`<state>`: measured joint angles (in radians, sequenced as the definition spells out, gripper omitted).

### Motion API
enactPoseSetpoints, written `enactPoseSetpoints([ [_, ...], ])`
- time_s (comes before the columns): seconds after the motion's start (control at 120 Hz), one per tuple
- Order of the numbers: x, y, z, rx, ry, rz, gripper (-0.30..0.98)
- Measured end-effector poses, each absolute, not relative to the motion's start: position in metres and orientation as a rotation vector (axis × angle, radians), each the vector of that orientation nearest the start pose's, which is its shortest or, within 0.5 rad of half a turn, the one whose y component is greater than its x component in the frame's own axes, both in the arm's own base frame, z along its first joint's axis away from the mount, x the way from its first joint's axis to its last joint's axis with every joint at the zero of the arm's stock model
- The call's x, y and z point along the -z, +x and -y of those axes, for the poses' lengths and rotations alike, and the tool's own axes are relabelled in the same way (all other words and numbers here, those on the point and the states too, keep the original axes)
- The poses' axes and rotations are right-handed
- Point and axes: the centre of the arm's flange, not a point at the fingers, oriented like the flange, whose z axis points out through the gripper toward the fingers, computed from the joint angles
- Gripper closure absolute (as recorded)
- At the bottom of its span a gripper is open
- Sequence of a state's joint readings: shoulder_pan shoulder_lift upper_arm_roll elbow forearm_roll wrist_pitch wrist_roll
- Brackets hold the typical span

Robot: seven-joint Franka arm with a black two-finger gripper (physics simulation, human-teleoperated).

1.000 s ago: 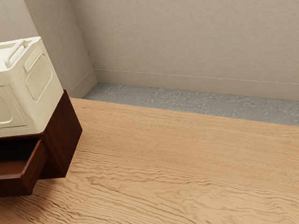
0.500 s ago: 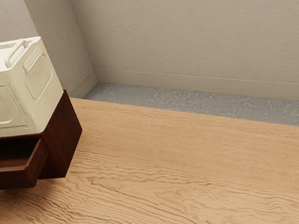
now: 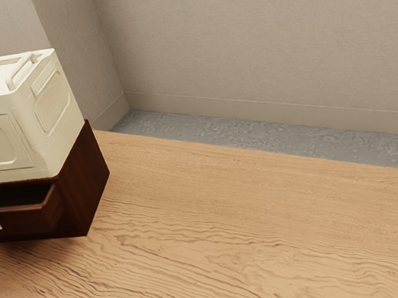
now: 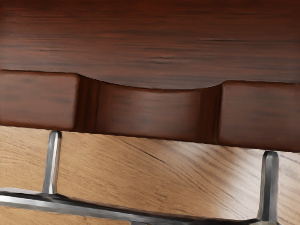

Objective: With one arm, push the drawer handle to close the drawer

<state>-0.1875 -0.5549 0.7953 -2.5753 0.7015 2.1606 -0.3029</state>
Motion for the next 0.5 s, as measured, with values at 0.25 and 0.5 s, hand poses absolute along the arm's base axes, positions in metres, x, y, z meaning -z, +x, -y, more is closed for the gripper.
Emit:
enactPoseSetpoints([
  [0.25, -0.399, 0.348, -0.248, 0.123, -2.819, 0.656, 0.79],
  [0.5, -0.406, 0.372, -0.247, 0.175, -2.783, 0.665, 0.79],
])
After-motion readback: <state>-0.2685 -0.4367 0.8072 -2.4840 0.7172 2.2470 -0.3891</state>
